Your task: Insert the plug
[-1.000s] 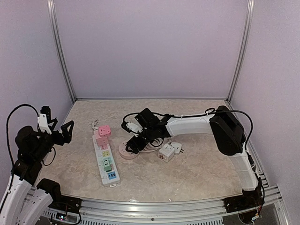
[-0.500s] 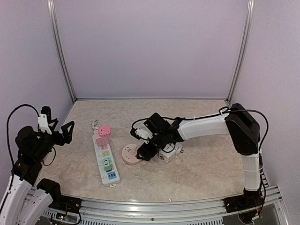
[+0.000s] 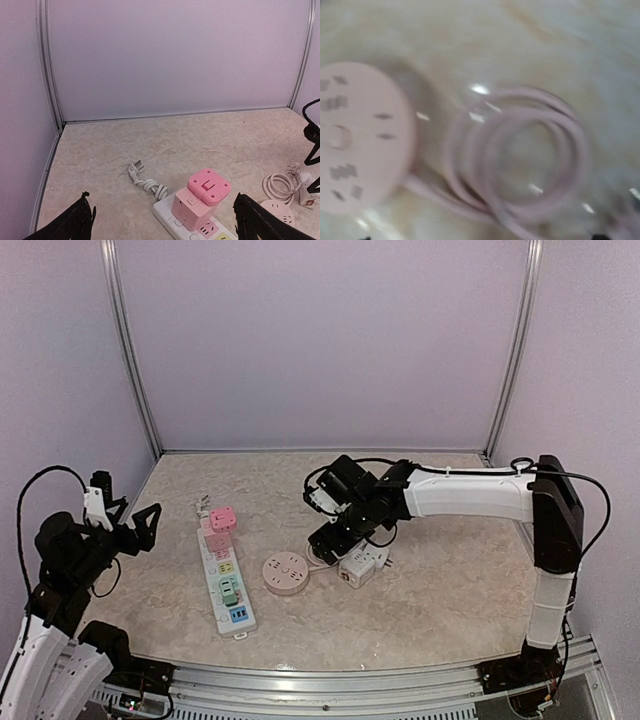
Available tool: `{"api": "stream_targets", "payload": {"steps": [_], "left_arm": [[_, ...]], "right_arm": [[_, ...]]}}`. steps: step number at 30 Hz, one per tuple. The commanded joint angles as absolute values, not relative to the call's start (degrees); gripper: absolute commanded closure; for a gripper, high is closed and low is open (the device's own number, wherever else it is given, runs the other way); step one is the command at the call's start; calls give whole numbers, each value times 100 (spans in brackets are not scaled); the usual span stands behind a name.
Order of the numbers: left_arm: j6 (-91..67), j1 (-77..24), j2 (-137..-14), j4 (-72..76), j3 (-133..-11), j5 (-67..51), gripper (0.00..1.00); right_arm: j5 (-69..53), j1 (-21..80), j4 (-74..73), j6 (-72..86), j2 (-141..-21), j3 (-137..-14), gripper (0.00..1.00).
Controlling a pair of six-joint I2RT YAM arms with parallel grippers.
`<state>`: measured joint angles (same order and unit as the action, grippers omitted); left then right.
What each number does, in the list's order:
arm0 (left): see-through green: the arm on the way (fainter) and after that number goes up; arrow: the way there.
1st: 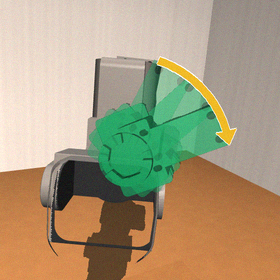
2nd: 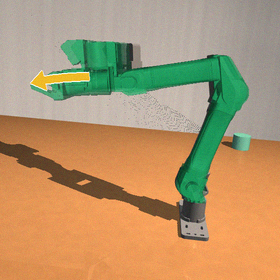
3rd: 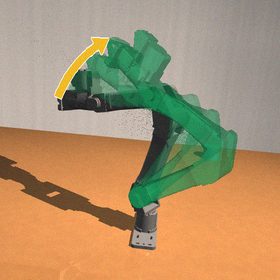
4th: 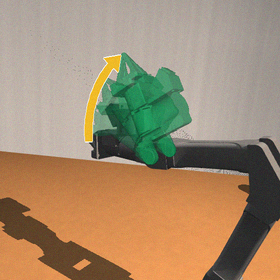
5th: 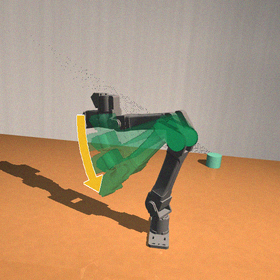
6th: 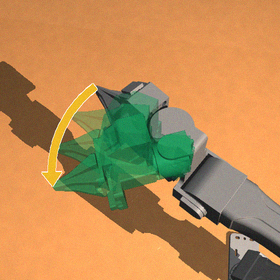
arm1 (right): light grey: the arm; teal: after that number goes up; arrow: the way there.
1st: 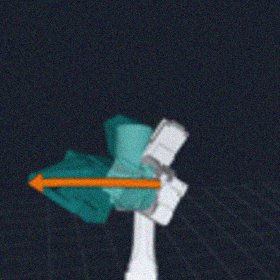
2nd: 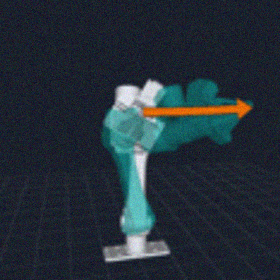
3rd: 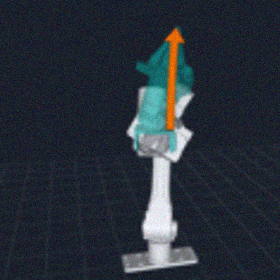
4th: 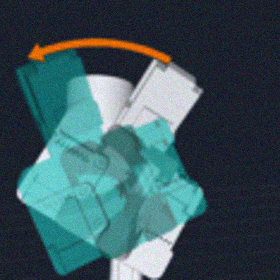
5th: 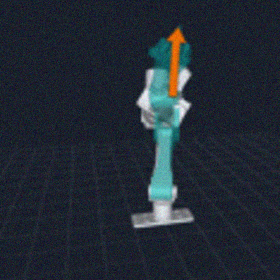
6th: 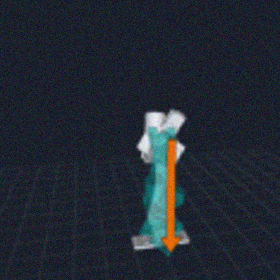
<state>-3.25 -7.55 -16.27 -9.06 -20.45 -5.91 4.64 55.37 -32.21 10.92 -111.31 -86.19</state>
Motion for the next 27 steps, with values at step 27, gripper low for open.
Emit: {"api": "stream_targets", "payload": {"steps": [27], "left_arm": [[-325, -844, -1382, -860, -1845, -664, 5]], "right_arm": [[941, 5608, -4930, 1776, -11561, -8695, 42]]}}
